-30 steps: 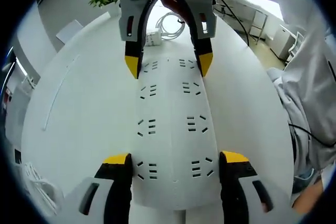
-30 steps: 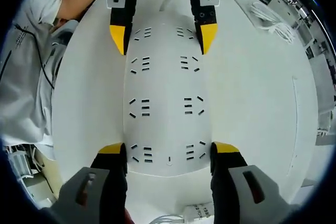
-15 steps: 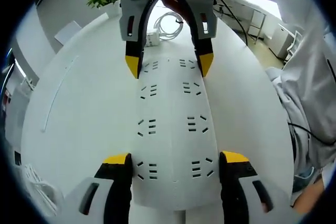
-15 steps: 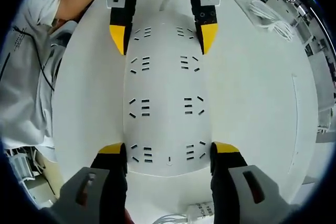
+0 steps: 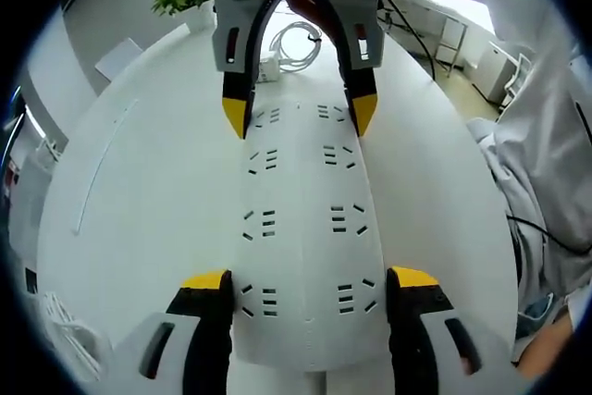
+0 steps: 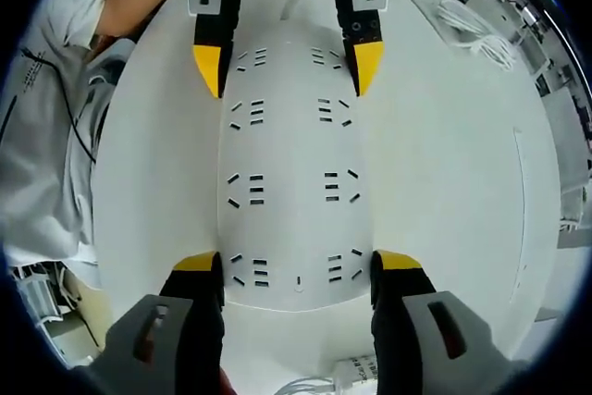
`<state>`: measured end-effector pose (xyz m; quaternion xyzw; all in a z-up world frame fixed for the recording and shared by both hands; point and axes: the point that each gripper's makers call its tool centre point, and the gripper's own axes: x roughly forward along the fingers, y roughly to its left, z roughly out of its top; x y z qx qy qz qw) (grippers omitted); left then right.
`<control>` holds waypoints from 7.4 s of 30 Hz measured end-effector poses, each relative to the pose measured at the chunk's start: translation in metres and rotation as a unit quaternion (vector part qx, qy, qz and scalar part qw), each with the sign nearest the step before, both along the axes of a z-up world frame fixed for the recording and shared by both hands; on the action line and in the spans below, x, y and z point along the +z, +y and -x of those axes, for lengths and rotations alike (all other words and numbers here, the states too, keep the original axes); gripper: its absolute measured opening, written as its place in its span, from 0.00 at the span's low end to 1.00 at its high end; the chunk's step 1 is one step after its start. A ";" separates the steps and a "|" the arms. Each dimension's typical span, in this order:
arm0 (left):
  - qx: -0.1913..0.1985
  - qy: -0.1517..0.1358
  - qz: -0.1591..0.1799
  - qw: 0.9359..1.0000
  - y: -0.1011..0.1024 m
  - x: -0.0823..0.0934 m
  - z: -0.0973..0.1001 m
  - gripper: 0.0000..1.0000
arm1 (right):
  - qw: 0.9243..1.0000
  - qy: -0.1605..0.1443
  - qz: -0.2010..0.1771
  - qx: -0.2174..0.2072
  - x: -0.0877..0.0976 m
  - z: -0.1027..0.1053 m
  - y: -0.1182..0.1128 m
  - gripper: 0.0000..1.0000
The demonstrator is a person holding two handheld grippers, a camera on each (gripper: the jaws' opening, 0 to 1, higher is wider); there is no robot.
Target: Straighten the power strip on the desk, plug the charger into it
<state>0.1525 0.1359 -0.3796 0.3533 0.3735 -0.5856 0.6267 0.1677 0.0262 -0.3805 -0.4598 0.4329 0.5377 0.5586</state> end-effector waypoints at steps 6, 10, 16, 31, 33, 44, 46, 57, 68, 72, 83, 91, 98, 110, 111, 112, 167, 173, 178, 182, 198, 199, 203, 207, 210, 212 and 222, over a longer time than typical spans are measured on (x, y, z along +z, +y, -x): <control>-0.002 0.000 -0.001 1.000 0.000 0.000 0.000 0.69 | 1.000 0.000 -0.001 -0.003 0.000 0.000 0.000 0.64; -0.003 0.000 -0.001 1.000 0.000 0.000 0.000 0.69 | 1.000 0.000 -0.003 -0.005 0.001 0.001 0.000 0.64; -0.006 0.001 0.002 1.000 0.000 0.000 0.001 0.69 | 1.000 -0.001 -0.007 -0.012 0.001 0.003 0.000 0.64; -0.014 0.003 0.008 1.000 -0.002 -0.001 0.003 0.69 | 0.999 -0.003 -0.008 -0.031 0.000 0.010 -0.001 0.64; -0.016 0.003 0.009 1.000 -0.002 -0.001 0.003 0.69 | 0.999 -0.003 -0.008 -0.035 0.000 0.012 -0.001 0.64; -0.022 0.004 0.009 1.000 -0.004 -0.001 0.005 0.69 | 0.999 -0.003 -0.012 -0.048 0.000 0.016 -0.002 0.64; -0.022 0.004 0.010 1.000 -0.004 -0.001 0.005 0.69 | 0.999 -0.003 -0.011 -0.050 -0.001 0.017 -0.002 0.64; -0.023 0.003 0.016 1.000 -0.004 -0.001 0.005 0.69 | 0.999 -0.004 -0.016 -0.050 0.000 0.018 -0.002 0.64; -0.020 -0.002 0.040 0.999 -0.005 0.000 0.005 0.69 | 0.998 -0.005 -0.034 -0.048 0.001 0.017 -0.001 0.64; -0.016 -0.005 0.057 0.998 -0.005 0.000 0.005 0.69 | 0.996 -0.005 -0.066 -0.060 0.002 0.016 0.001 0.64; -0.014 -0.008 0.084 0.996 -0.007 0.002 -0.003 0.70 | 0.983 -0.001 -0.152 -0.098 0.017 0.011 0.003 0.66; -0.012 -0.012 0.121 0.993 -0.008 0.004 -0.006 0.70 | 0.923 -0.045 -0.320 -0.210 0.062 0.002 -0.010 0.66; -0.011 -0.015 0.155 0.988 -0.010 0.006 -0.006 0.70 | 0.869 -0.086 -0.395 -0.285 0.079 0.008 -0.044 0.64; -0.008 -0.017 0.224 0.974 -0.012 0.009 -0.005 0.71 | 0.801 -0.188 -0.433 -0.369 0.103 0.009 -0.101 0.61; -0.008 -0.017 0.228 0.973 -0.012 0.009 -0.005 0.71 | 0.792 -0.199 -0.431 -0.383 0.103 0.006 -0.107 0.61; -0.008 -0.017 0.230 0.973 -0.012 0.009 -0.005 0.71 | 0.786 -0.206 -0.431 -0.392 0.100 0.004 -0.113 0.61; -0.009 -0.033 0.237 0.971 -0.015 0.009 -0.005 0.72 | 0.793 -0.316 -0.261 -0.451 0.030 -0.051 -0.129 0.41; -0.011 -0.035 0.237 0.971 -0.015 0.009 -0.005 0.72 | 0.781 -0.297 -0.267 -0.480 0.021 -0.057 -0.135 0.29; -0.012 -0.035 0.236 0.971 -0.015 0.009 -0.006 0.72 | 0.735 -0.233 -0.356 -0.528 0.023 -0.060 -0.137 0.27; -0.013 -0.037 0.236 0.971 -0.015 0.009 -0.005 0.72 | 0.687 -0.156 -0.425 -0.568 0.024 -0.060 -0.143 0.27; -0.014 -0.036 0.239 0.970 -0.015 0.007 -0.004 0.72 | 0.599 0.006 -0.528 -0.602 0.028 -0.050 -0.137 0.26; -0.015 -0.036 0.239 0.970 -0.015 0.007 -0.004 0.72 | 0.588 0.021 -0.538 -0.603 0.031 -0.049 -0.136 0.26; -0.015 -0.036 0.239 0.970 -0.015 0.007 -0.004 0.72 | 0.553 0.072 -0.569 -0.604 0.044 -0.043 -0.135 0.26; -0.015 -0.036 0.240 0.970 -0.015 0.007 -0.005 0.73 | 0.517 0.139 -0.582 -0.612 0.050 -0.034 -0.131 0.25; -0.015 -0.035 0.241 0.970 -0.015 0.007 -0.005 0.73 | 0.487 0.203 -0.587 -0.614 0.052 -0.028 -0.126 0.25; -0.016 -0.035 0.241 0.970 -0.015 0.007 -0.005 0.73 | 0.478 0.225 -0.583 -0.618 0.049 -0.026 -0.124 0.25; -0.016 -0.037 0.240 0.970 -0.015 0.008 -0.005 0.73 | 0.504 0.220 -0.540 -0.638 0.038 -0.030 -0.122 0.25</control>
